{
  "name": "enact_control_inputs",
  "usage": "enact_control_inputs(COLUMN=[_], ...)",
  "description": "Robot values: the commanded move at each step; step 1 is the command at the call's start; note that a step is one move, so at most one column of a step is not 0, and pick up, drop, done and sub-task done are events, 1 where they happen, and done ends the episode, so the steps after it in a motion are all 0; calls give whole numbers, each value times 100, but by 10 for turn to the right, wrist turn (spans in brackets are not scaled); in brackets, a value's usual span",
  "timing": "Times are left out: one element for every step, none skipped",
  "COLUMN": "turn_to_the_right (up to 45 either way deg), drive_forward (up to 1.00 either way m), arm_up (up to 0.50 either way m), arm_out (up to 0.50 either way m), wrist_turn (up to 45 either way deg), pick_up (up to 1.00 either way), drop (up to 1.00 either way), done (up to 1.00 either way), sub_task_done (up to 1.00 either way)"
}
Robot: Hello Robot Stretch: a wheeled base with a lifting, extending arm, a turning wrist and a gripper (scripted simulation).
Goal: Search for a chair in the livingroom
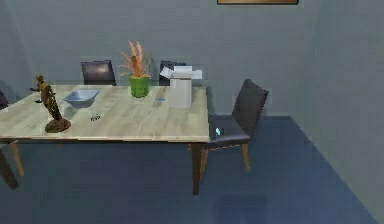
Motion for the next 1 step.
enact_control_inputs(turn_to_the_right=[450], drive_forward=[0], arm_up=[0], arm_out=[0], wrist_turn=[0], pick_up=[0], drop=[0], done=[0], sub_task_done=[0])
